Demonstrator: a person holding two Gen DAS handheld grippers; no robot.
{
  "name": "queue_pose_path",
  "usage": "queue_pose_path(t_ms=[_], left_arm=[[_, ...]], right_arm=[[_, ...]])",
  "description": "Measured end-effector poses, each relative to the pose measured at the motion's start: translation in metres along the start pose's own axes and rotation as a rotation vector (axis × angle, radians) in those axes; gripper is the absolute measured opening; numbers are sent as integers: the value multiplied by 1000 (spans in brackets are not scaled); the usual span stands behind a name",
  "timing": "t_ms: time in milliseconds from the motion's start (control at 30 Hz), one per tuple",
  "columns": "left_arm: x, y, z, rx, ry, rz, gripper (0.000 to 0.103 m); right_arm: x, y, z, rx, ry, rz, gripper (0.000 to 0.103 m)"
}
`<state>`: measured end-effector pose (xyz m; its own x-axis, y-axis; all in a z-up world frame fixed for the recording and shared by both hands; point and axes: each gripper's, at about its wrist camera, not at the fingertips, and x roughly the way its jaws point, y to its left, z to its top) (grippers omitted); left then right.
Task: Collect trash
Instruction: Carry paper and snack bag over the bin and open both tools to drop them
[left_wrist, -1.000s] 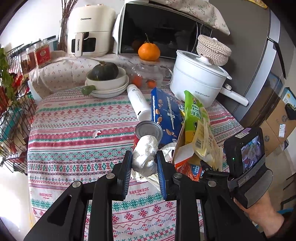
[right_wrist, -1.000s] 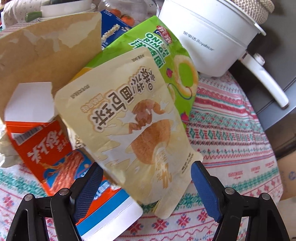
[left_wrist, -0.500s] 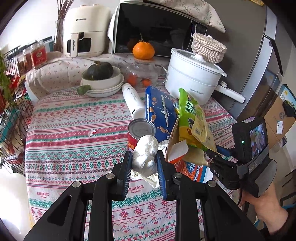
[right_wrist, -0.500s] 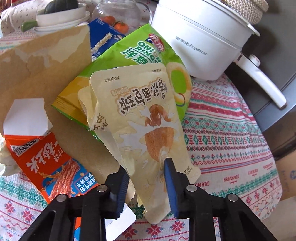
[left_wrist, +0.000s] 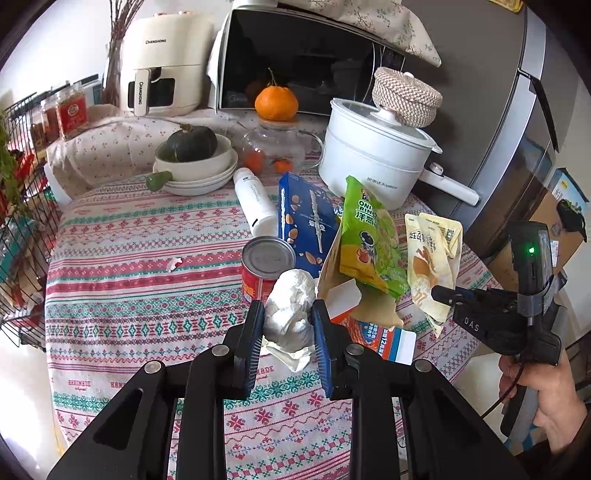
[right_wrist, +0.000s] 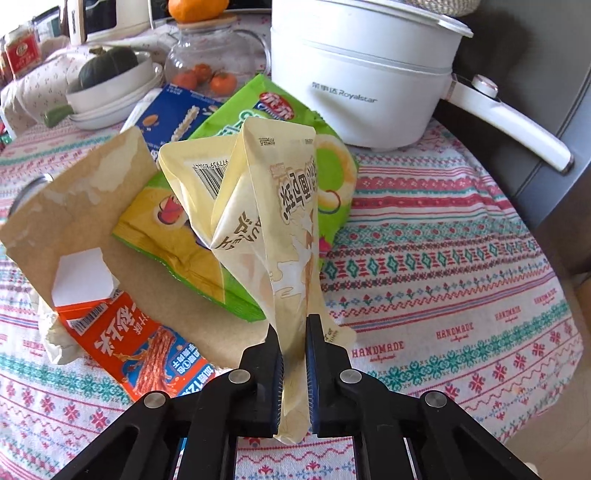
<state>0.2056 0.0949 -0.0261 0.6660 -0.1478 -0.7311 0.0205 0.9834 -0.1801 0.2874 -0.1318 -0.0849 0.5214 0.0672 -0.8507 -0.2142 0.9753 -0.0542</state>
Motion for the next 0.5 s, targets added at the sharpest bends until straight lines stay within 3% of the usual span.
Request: queue_pose_path(t_ms=[500], left_arm=[[-19, -33, -5, 43, -11, -102, 28]], right_arm=[[-68, -43, -7, 114, -87, 168, 6]])
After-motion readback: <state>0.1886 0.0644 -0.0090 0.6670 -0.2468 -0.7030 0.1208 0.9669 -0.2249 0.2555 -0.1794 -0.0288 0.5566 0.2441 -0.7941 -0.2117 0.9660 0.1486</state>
